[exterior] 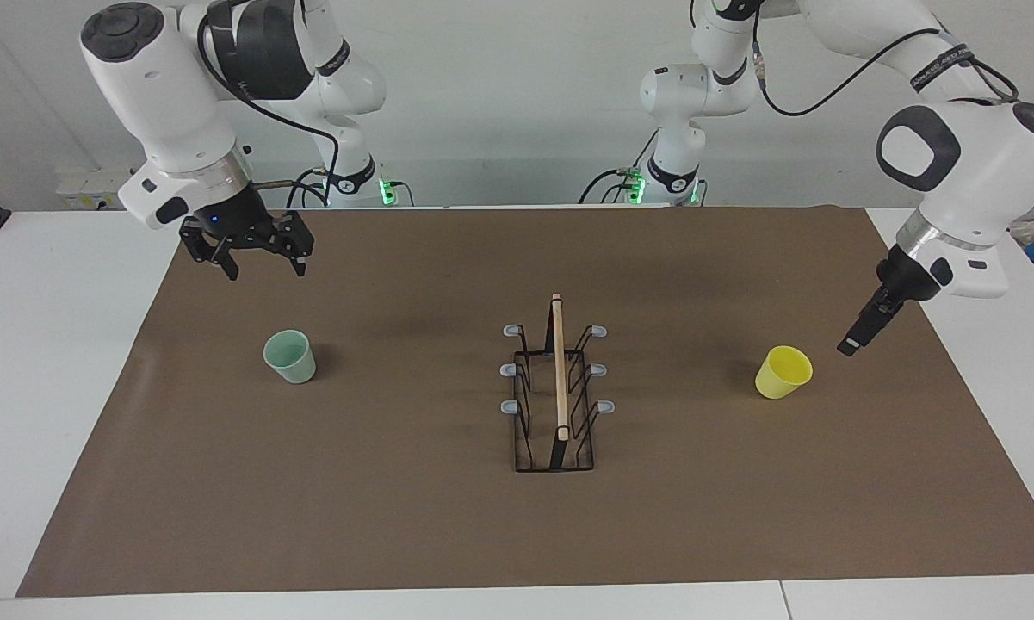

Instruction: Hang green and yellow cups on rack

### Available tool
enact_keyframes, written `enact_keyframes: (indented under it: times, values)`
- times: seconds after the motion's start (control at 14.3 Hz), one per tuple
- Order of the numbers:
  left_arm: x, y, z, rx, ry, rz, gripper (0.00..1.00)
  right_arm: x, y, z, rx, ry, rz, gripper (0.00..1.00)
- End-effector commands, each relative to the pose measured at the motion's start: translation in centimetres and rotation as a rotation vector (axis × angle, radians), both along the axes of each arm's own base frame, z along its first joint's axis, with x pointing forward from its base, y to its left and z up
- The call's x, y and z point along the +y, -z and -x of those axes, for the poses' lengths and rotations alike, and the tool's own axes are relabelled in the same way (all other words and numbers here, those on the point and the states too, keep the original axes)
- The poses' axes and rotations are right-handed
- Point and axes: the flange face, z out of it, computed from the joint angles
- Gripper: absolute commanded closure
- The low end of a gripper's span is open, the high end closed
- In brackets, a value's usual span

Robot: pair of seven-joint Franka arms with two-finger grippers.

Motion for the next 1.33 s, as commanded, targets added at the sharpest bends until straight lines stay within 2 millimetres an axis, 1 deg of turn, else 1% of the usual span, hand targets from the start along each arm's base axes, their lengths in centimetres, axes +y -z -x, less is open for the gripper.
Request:
enact_keyframes:
  times: [0.0, 0.14, 0.21, 0.28, 0.35, 0.42, 0.49, 0.56, 0.63, 0.7, 0.77, 0.84, 0.91, 0.98, 1.05, 1.26]
  values:
    - [1.5, 3.1, -1.5, 0.032, -0.116, 0.055, 0.05, -0.1, -0.7, 0.4, 0.004, 0.023, 0.004, 0.0]
    - [1.9, 5.5, -3.0, 0.071, -0.2, 0.086, 0.05, -0.1, -0.7, 0.4, 0.004, 0.022, 0.006, 0.0]
    - [2.7, 7.0, -3.6, 0.093, -0.237, 0.095, 0.05, -0.2, -0.7, 0.4, 0.003, 0.024, 0.006, 0.0]
    - [3.9, 8.8, -4.1, 0.116, -0.28, 0.097, 0.05, -0.2, -0.7, 0.4, 0.003, 0.024, 0.006, 0.0]
    - [4.3, 10.4, -4.5, 0.136, -0.307, 0.095, 0.05, -0.1, -0.7, 0.4, 0.004, 0.022, 0.006, 0.0]
    - [5.3, 11.9, -4.8, 0.153, -0.35, 0.095, 0.06, 0.1, -0.7, 0.4, 0.003, 0.021, 0.006, 0.0]
    - [5.6, 13.2, -5.3, 0.161, -0.371, 0.102, 0.06, 0.1, -0.7, 0.4, 0.003, 0.019, 0.006, 0.0]
    - [6.3, 13.7, -5.2, 0.164, -0.399, 0.133, 0.05, 0.1, -0.7, 0.4, 0.003, 0.021, 0.006, 0.0]
    - [7.3, 15.0, -5.0, 0.19, -0.44, 0.179, 0.05, 0.0, -0.7, 0.4, 0.003, 0.023, 0.004, 0.0]
    - [8.7, 17.0, -4.7, 0.226, -0.492, 0.201, 0.06, 0.1, -0.8, 0.4, 0.001, 0.021, 0.006, 0.0]
    - [9.3, 18.0, -4.7, 0.232, -0.537, 0.243, 0.05, 0.2, -0.7, 0.4, 0.003, 0.02, 0.004, 0.0]
    - [9.7, 18.1, -4.6, 0.234, -0.592, 0.303, 0.05, 0.2, -0.7, 0.4, 0.003, 0.02, 0.004, 0.0]
    - [10.6, 18.3, -4.4, 0.247, -0.684, 0.341, 0.04, 0.2, -0.7, 0.4, 0.003, 0.02, 0.004, 0.0]
    - [10.6, 18.4, -4.2, 0.261, -0.721, 0.354, 0.01, 0.1, -0.7, 0.3, 0.001, 0.02, 0.004, 0.0]
    - [10.6, 19.3, -3.6, 0.288, -0.745, 0.369, 0.0, 0.0, -0.7, 0.3, 0.001, 0.023, 0.004, 0.0]
    - [10.1, 21.0, -1.6, 0.35, -0.812, 0.423, 0.0, 0.1, -0.8, 0.4, 0.0, 0.021, 0.004, 0.0]
